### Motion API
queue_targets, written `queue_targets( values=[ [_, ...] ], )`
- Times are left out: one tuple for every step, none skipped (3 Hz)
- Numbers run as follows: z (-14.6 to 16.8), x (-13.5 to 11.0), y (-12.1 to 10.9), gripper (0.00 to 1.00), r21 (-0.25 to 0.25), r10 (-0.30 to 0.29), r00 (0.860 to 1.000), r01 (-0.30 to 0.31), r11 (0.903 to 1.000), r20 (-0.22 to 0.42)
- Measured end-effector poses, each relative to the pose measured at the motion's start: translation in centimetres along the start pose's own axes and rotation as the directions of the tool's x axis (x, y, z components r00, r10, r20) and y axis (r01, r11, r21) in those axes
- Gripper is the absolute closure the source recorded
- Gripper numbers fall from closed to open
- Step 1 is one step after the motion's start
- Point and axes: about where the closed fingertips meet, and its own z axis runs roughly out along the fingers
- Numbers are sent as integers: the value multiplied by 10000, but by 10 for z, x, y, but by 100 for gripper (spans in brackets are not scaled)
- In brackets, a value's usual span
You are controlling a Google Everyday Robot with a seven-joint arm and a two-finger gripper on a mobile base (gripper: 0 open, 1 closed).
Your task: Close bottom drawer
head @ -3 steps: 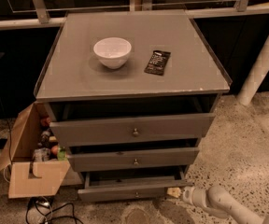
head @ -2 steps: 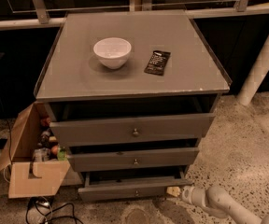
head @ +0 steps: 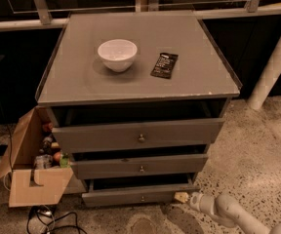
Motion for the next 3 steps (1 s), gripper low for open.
queue_targets(
  values=[
    [25, -23, 1, 100, -244, 112, 9997, -107, 9996, 201],
    [37, -30, 11, 100, -383, -98, 9999, 103, 9992, 124],
    [36, -30, 11, 100, -382, -97, 9999, 102, 9992, 124]
  ],
)
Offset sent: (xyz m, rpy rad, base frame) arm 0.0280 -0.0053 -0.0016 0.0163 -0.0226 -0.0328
